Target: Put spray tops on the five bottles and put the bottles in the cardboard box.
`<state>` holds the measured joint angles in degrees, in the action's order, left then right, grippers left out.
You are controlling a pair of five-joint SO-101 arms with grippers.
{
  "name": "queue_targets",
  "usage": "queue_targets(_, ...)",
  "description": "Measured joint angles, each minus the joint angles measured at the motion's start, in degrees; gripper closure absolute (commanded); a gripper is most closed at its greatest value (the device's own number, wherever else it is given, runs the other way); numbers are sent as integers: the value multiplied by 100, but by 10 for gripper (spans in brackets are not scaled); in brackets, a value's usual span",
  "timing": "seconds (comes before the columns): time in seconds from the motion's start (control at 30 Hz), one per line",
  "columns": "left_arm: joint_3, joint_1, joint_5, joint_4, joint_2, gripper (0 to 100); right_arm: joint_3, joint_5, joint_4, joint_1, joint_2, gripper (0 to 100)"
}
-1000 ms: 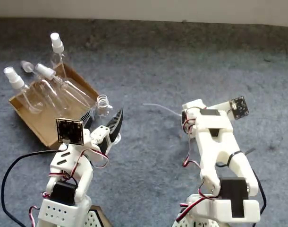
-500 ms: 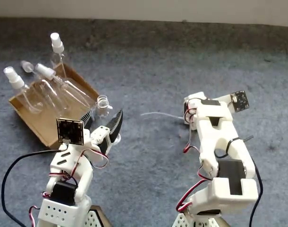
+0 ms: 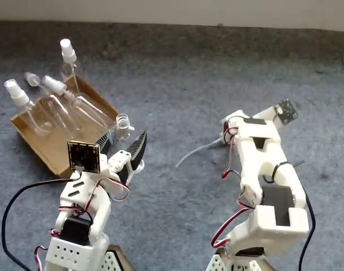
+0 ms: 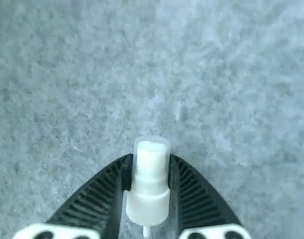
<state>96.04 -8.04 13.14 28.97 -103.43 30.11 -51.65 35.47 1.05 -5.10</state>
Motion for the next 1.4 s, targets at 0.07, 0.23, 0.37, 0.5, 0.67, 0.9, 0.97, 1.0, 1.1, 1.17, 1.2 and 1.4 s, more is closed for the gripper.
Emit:
queue_targets(0.07,0,0,0,26,0,864,-97,431,0,79,0,964)
queue_targets(0.23,0,0,0,26,0,863,-167,1152,299,79,141,964)
queue_targets(0.37,0,0,0,26,0,863,-167,2207,651,88,958,964)
queue_targets(0.5,0,0,0,26,0,863,-167,3552,756,88,1952,964)
queue_targets(0.67,0,-9,0,70,0,863,-167,3974,782,88,3024,964)
queue_targets(0.9,0,-826,-360,492,0,867,-167,4088,1459,18,4026,961)
queue_targets(0.97,0,-1037,-703,554,0,867,-167,4299,1793,-211,4281,961)
queue_targets(1.0,0,-1152,-844,624,0,867,-167,4448,1916,-387,4431,961)
queue_targets(1.1,0,-1486,-1213,835,0,865,-167,4782,2022,-985,4897,961)
queue_targets(1.17,0,-1591,-1380,853,0,864,-167,4905,2022,-1301,5213,961)
queue_targets(1.2,0,-1600,-1442,853,0,864,-167,4932,2022,-1424,5363,961)
queue_targets(1.4,0,-1705,-1679,1029,0,864,-167,4958,1679,-1925,6110,961)
